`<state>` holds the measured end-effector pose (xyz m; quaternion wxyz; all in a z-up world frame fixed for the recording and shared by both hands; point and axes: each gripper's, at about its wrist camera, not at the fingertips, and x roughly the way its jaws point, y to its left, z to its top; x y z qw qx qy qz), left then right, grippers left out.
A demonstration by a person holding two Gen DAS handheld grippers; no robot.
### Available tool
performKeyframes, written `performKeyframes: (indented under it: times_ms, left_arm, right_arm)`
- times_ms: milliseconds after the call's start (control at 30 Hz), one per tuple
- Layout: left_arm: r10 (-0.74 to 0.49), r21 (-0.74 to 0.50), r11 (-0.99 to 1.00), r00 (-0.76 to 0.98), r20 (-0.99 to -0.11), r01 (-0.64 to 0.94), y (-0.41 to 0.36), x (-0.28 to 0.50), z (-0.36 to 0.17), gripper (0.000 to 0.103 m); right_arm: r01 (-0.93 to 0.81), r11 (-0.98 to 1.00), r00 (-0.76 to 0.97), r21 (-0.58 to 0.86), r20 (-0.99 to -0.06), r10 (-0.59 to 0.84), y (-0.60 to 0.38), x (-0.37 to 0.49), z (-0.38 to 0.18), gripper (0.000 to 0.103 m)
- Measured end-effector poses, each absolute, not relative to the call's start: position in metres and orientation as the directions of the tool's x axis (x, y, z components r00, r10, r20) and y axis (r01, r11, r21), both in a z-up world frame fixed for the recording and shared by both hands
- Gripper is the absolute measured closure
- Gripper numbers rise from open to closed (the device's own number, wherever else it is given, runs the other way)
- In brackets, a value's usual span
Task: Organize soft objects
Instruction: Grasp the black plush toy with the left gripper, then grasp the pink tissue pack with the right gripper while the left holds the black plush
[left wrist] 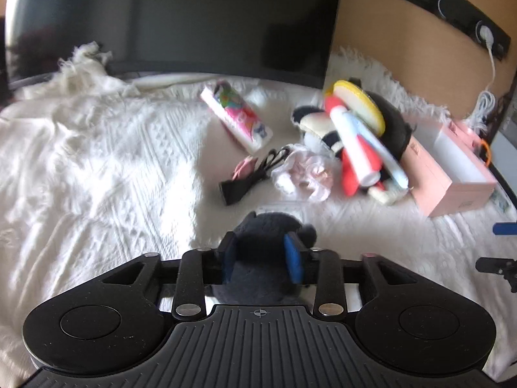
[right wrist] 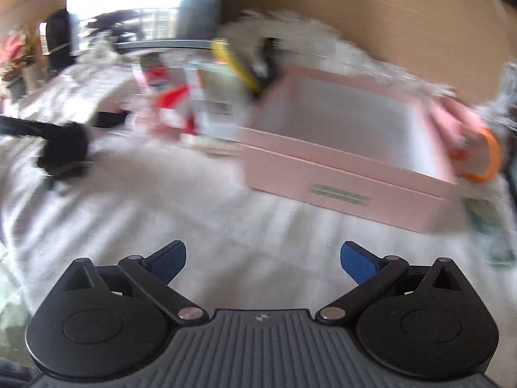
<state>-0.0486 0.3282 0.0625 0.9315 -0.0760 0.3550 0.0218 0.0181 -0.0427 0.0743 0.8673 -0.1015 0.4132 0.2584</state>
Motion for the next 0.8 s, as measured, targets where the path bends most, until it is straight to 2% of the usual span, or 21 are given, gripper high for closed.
performKeyframes:
  times_ms: [133, 167, 233, 300, 400, 667, 767, 800]
  left_arm:
    - [-0.111, -0.179, 0.984, 0.709, -0.696, -0.022, 0.339, -0.029, 0.06, 0.048]
    - [-0.114, -0.179, 0.984, 0.692, -0.712, -0.023, 0.334, -0.028, 0.059, 0.045]
    - [-0.101, -0.151, 0.988, 0.647, -0.756, -0.023, 0.333, -0.019, 0.054, 0.03]
    - [-0.081, -0.115, 0.993, 0.614, -0.785, -0.016, 0.332, -0.013, 0.044, 0.026]
    - [-0.128, -0.201, 0.978, 0.611, -0.781, -0.052, 0.338, -0.013, 0.033, 0.026]
    - [-0.09, -0.271, 0.95, 0.693, -0.715, -0.156, 0.339, -0.033, 0.032, 0.029]
    - [-0.062, -0.288, 0.938, 0.724, -0.687, -0.192, 0.338, -0.062, 0.047, 0.029]
    - [-0.052, -0.291, 0.935, 0.732, -0.679, -0.203, 0.337, -0.072, 0.053, 0.029]
  right_arm:
    - [-0.568, 0.82, 0.49, 0.073, -0.77, 0.408, -0.002, 0.009, 0.075, 0.001]
    - [-0.572, 0.817, 0.479, 0.072, -0.779, 0.404, 0.006, 0.007, 0.073, 0.001]
    - [-0.577, 0.815, 0.46, 0.059, -0.801, 0.383, 0.017, 0.003, 0.067, 0.001]
    - [-0.581, 0.812, 0.444, 0.05, -0.817, 0.368, 0.026, -0.002, 0.06, 0.001]
    - [-0.59, 0.807, 0.423, 0.034, -0.838, 0.344, 0.029, -0.004, 0.054, 0.0]
    - [-0.572, 0.818, 0.405, 0.06, -0.846, 0.346, 0.024, -0.006, 0.052, 0.0]
    - [-0.6, 0.798, 0.351, 0.059, -0.877, 0.329, 0.031, 0.003, 0.055, 0.013]
    - [-0.63, 0.774, 0.324, 0.063, -0.885, 0.335, 0.036, 0.008, 0.059, 0.013]
